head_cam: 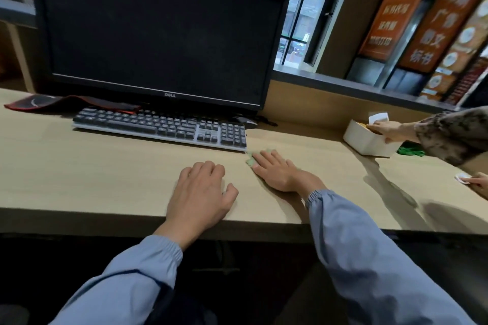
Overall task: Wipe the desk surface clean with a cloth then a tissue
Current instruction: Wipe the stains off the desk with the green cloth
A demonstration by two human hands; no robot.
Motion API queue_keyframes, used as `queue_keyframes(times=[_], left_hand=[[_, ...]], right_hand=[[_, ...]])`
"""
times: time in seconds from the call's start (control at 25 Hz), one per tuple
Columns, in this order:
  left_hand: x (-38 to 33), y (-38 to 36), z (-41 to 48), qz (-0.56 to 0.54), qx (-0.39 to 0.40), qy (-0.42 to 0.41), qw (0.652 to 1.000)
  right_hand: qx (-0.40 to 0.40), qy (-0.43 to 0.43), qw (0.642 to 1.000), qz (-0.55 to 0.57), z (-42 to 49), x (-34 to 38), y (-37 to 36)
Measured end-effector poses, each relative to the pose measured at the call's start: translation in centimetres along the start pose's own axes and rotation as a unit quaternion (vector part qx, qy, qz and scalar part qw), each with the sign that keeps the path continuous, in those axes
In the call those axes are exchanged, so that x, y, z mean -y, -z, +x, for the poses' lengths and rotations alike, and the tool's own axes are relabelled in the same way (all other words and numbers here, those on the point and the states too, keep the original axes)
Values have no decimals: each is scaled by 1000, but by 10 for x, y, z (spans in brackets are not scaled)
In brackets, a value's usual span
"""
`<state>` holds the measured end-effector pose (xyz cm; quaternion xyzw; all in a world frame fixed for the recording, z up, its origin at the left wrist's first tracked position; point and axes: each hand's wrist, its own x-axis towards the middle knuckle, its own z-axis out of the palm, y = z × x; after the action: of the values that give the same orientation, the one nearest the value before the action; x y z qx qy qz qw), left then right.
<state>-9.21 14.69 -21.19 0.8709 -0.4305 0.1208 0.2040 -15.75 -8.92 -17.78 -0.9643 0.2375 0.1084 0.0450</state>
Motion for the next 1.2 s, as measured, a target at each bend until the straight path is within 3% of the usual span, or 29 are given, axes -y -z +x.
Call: queue_keyframes(times=[0.24,0.88,1.2], left_hand=[[0,2,2,-1,3,5,1000],[5,0,4,-11,14,6,1000],[4,0,2,-20,1,2,1000]], right_hand=[[1,8,1000,17,-35,11,-9],[3,-64,998,19,142,-36,38],[-11,-70,997,24,134,-32,40]])
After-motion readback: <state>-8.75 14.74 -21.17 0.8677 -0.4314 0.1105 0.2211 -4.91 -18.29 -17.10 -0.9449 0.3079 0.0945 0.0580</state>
